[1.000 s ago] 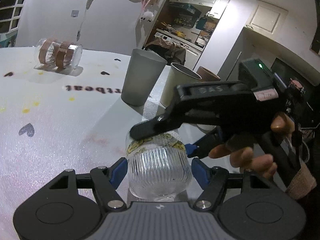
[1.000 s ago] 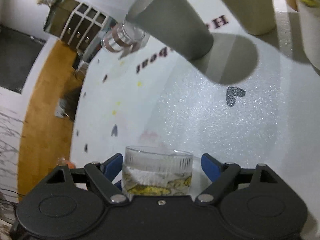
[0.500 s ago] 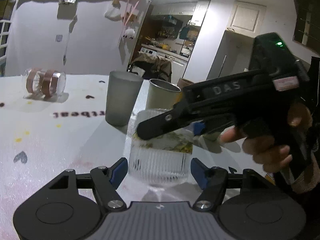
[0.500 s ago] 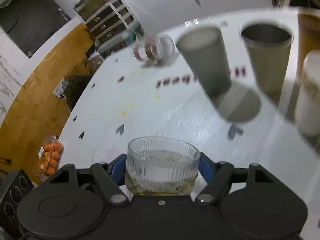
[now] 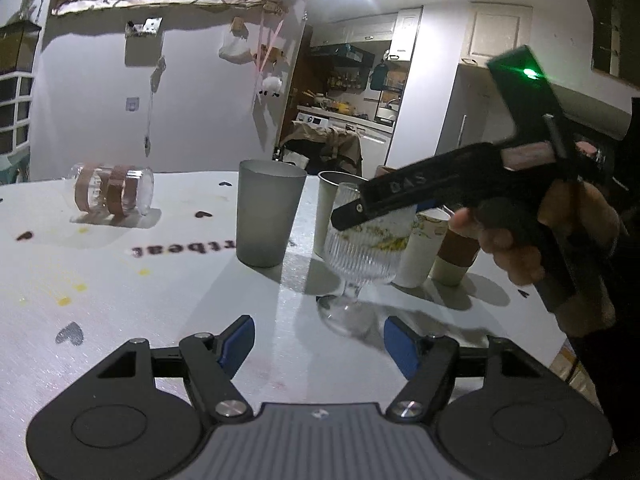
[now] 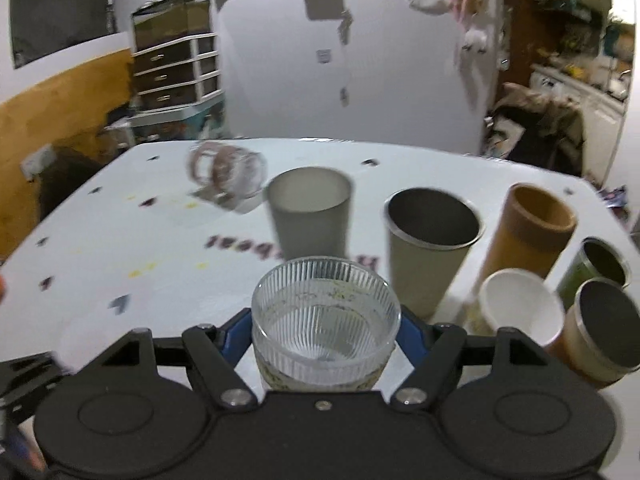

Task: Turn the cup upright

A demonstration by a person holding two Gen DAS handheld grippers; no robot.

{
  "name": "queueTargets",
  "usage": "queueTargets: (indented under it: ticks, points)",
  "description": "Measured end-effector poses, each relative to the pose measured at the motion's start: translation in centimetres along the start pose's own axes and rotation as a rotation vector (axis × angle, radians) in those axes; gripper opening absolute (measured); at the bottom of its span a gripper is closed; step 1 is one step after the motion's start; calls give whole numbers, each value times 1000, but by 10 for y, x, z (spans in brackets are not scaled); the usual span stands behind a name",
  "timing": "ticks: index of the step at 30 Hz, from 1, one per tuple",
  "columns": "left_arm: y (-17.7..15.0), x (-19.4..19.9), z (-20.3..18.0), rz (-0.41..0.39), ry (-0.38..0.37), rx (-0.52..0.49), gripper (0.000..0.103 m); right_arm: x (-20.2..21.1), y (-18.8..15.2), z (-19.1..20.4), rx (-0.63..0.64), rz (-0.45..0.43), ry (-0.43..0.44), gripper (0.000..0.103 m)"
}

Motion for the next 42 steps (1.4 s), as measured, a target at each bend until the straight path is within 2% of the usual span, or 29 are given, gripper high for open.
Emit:
queueTargets:
  ticks: [10, 14, 15, 16, 18, 22, 28, 32, 37, 42]
  points:
    - [-4, 2, 0, -9, 19, -24, 72, -21, 12, -13, 41, -102, -158, 75]
    - [-4, 3, 4, -11, 34, -15, 73, -20, 12, -16, 31, -106, -162, 76]
    - [-3, 3, 5, -13, 39, -12, 76, -19, 12, -17, 22, -106, -160, 76]
    - [-3, 3, 5, -15, 44, -13, 78, -15, 13, -17, 18, -123, -150, 76]
    - [-2, 3, 7, -15, 70, -24, 78, -5, 17, -16, 24, -171, -161, 88]
    - [1, 5, 14, -32, 125, -33, 79, 27, 17, -13, 17, -242, -117, 89]
    - [5, 12, 22, -62, 214, -47, 87, 76, -16, -12, -24, -337, -46, 89]
    - [7, 19, 22, -80, 238, -43, 93, 90, -47, -15, -36, -380, -69, 89]
    - [6, 27, 14, -100, 257, -56, 101, 99, -77, -22, -64, -389, -80, 90]
    - [4, 34, 6, -129, 281, -77, 103, 111, -98, -30, -92, -417, -115, 99]
Point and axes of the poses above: each gripper's, at about its wrist camera, not at the fingertips, and x roughly against the way its jaws point, z to its left, y to its top, the point moved 8 cm from there along -x, roughly the way its jaws point, and after that the axes turned 10 degrees about -x, right-handed, at the moved point
